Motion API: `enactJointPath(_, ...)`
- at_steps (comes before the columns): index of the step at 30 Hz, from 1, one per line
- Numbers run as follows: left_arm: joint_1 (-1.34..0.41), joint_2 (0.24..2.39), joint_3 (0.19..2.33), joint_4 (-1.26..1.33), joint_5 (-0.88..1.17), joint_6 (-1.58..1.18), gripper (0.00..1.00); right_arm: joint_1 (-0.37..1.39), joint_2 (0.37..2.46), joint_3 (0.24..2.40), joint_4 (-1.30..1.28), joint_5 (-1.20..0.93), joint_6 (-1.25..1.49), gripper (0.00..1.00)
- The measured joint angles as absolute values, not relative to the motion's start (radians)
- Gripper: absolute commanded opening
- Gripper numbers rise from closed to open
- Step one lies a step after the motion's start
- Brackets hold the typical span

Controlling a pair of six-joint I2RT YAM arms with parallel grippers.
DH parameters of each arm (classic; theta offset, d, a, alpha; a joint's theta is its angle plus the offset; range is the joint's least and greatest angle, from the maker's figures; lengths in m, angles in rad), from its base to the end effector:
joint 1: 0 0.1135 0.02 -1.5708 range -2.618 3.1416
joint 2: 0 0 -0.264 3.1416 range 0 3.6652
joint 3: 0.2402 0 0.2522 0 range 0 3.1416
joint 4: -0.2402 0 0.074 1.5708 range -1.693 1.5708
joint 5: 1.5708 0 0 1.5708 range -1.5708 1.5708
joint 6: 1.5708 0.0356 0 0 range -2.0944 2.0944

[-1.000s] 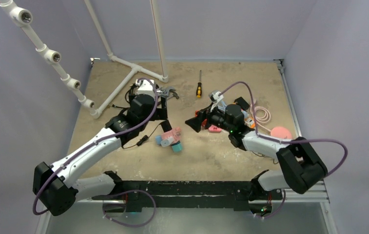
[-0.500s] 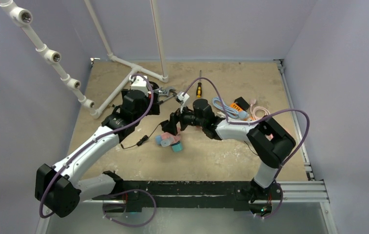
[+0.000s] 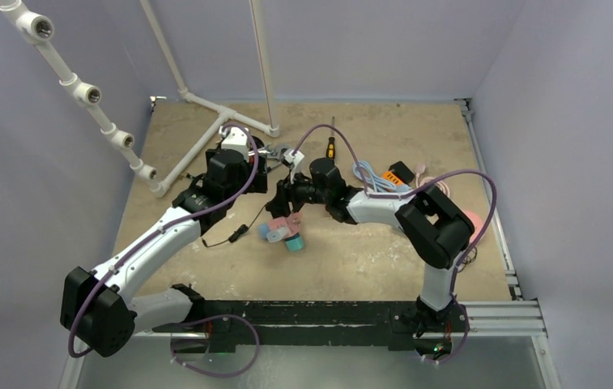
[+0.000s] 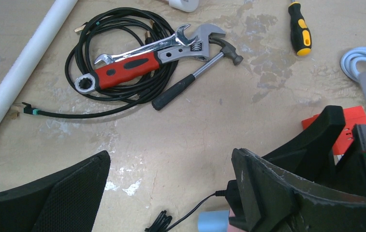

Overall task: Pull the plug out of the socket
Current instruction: Remove the plug from the socket.

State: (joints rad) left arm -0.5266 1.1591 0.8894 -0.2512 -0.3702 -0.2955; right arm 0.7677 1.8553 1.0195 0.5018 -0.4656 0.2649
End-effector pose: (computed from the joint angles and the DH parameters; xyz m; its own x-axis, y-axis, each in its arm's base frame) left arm 0.2307 -0.1192 0.2947 -0.4690 -0.0413 -0.8822 0.0634 0.9947 -0.0803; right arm 0.2787 0.2913 0.1907 -0.4700 -0.1285 -0.8733 -0.8317 0.3958 0.3894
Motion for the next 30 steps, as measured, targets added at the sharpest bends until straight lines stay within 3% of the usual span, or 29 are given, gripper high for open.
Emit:
enactJointPath(6,-0.527,1.154,0.889,-0.252,-0.379,-0.295,0.97,0.773,1.87,1.03,0.503,-0.476,0.281,0.03)
enactJointPath(7,-0.527,1.148,0.888,-0.251,-0.384,-0.295,0.97,0.775,1.86,1.027,0.503,-0.477,0.281,0.0)
enactJointPath(13,-0.527,1.085,0.861,-0.222,-0.334,-0.292,0.95,0.777,1.709,0.89,0.524,-0.379,0.276,0.0)
enactJointPath(21,-0.57,1.07,0.796,-0.067,0.084,-0.246,0.97,0.778,1.388,0.67,0.632,-0.007,0.303,0.0)
enactJointPath(30,-0.7,1.178,0.794,-0.018,0.229,-0.197,0.99,0.777,1.304,0.519,0.748,0.22,0.361,0.0)
